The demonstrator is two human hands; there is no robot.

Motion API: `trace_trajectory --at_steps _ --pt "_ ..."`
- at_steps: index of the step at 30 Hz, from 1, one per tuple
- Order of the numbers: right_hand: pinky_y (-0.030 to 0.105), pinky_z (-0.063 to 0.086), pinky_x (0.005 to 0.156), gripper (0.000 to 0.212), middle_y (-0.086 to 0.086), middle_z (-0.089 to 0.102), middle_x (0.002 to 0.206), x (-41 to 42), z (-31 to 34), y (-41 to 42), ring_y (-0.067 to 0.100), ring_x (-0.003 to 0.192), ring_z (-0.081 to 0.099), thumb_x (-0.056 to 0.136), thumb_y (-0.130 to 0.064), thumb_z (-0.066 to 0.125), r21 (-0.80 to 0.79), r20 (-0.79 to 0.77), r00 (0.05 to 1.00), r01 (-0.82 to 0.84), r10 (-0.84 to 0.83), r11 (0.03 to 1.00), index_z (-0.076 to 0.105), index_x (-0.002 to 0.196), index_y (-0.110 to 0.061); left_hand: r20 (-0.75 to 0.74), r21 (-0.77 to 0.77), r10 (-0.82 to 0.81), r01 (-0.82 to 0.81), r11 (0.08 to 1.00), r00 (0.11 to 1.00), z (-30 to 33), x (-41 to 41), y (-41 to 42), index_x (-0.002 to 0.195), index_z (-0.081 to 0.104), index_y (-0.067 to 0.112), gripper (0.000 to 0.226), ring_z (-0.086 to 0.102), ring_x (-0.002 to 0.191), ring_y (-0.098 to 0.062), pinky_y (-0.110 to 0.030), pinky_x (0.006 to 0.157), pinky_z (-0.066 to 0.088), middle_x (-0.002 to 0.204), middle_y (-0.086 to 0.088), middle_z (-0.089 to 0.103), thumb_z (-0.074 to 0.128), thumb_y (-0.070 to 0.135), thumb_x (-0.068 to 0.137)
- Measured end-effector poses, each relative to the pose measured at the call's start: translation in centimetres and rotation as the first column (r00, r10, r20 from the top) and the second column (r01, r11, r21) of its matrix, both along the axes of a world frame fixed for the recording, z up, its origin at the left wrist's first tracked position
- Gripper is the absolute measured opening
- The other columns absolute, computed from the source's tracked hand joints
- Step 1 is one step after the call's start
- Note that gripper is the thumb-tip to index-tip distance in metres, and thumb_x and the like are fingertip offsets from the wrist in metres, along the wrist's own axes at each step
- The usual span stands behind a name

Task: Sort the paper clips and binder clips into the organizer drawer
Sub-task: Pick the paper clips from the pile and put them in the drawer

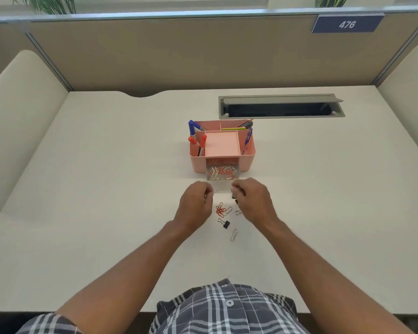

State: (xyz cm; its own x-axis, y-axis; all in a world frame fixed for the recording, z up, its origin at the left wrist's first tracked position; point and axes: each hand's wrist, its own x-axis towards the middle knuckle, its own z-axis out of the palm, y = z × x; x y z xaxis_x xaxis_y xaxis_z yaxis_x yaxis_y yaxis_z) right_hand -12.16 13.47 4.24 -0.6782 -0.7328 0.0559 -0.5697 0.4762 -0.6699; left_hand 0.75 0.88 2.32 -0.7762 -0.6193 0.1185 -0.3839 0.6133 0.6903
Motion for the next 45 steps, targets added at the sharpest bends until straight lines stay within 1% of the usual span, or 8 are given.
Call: trace_trajectory --at_steps 4,10,19,24,27,32,42,45 --pt "0.033 0.052 0.073 0.017 0.005 0.068 0.090 -1.7 2.2 -3.0 0.020 0.082 0.061 0.093 -0.013 0.058 -0.090 -0.056 0.998 -0.019 0.014 0.996 0.073 0.099 -0.013 -0.086 0.002 0.035 -0.035 0.999 0.996 2.7 -2.9 -1.5 0.082 0.055 0.013 0.011 0.054 0.069 -0.017 -0.033 0.058 0.049 0.076 -0.002 0.058 0.055 0.003 0.087" --pt "0.033 0.048 0.073 0.022 0.010 0.068 0.094 -3.0 2.6 -5.8 0.021 0.083 0.056 0.093 -0.011 0.055 0.011 -0.062 0.997 -0.049 0.049 0.999 0.074 0.104 -0.011 -0.085 0.015 0.077 -0.076 0.997 0.993 3.8 -5.0 -2.5 0.087 0.061 0.013 0.010 0.055 0.073 -0.012 -0.019 0.061 0.044 0.081 -0.002 0.062 0.056 0.004 0.090" --pt "0.027 0.049 0.074 0.018 -0.005 0.069 0.090 -2.9 2.5 -2.1 0.013 0.084 0.061 0.091 -0.011 0.057 -0.102 0.067 0.997 0.036 -0.030 0.994 0.072 0.095 -0.019 -0.147 -0.071 0.059 -0.070 0.995 0.987 1.8 -2.4 -2.1 0.090 0.057 0.013 0.016 0.053 0.077 -0.016 -0.034 0.064 0.050 0.083 0.000 0.059 0.052 -0.002 0.089" --pt "0.032 0.046 0.079 0.024 0.007 0.066 0.101 -1.5 -1.6 2.1 0.027 0.097 0.062 0.094 -0.021 0.054 0.328 -0.008 1.000 -0.014 0.018 0.944 0.073 0.108 -0.021 0.014 -0.125 -0.078 0.079 0.989 0.997 -1.6 0.5 0.6 0.102 0.066 0.010 0.022 0.054 0.091 -0.022 -0.026 0.078 0.044 0.094 -0.005 0.060 0.055 -0.001 0.087" --pt "0.035 0.048 0.075 0.030 0.009 0.060 0.103 0.4 -3.7 3.7 0.031 0.100 0.059 0.094 -0.017 0.048 0.445 -0.056 0.989 -0.098 0.137 0.890 0.068 0.115 -0.019 0.153 -0.143 -0.187 0.209 0.967 0.970 -3.1 1.0 1.7 0.118 0.066 0.010 0.033 0.051 0.092 -0.027 -0.033 0.076 0.047 0.098 -0.010 0.056 0.054 0.002 0.089" --pt "0.035 0.048 0.068 0.028 0.004 0.053 0.097 2.4 -5.2 4.8 0.026 0.093 0.051 0.093 -0.011 0.047 0.384 -0.114 0.989 -0.044 0.095 0.922 0.064 0.114 -0.016 0.301 -0.234 -0.243 0.318 0.919 0.922 -3.5 1.0 1.6 0.112 0.069 0.011 0.027 0.050 0.088 -0.029 -0.040 0.074 0.047 0.096 -0.009 0.054 0.053 0.008 0.089" --pt "0.035 0.048 0.078 0.024 0.006 0.063 0.103 1.9 -4.9 5.4 0.027 0.095 0.059 0.094 -0.014 0.051 0.285 -0.046 0.998 -0.017 0.032 0.958 0.067 0.112 -0.012 0.259 -0.225 -0.213 0.273 0.935 0.942 -4.0 1.5 1.4 0.089 0.069 0.004 0.014 0.054 0.083 -0.030 -0.042 0.076 0.048 0.087 -0.011 0.061 0.056 0.004 0.090" --pt "0.034 0.050 0.081 0.024 0.003 0.065 0.107 2.5 -4.8 5.0 0.025 0.099 0.061 0.092 -0.025 0.054 0.370 0.047 0.994 -0.108 0.097 0.923 0.066 0.112 -0.018 0.267 -0.214 -0.195 0.256 0.943 0.944 -3.9 1.5 1.4 0.090 0.069 0.005 0.014 0.054 0.084 -0.030 -0.042 0.076 0.048 0.087 -0.011 0.060 0.055 0.007 0.091"
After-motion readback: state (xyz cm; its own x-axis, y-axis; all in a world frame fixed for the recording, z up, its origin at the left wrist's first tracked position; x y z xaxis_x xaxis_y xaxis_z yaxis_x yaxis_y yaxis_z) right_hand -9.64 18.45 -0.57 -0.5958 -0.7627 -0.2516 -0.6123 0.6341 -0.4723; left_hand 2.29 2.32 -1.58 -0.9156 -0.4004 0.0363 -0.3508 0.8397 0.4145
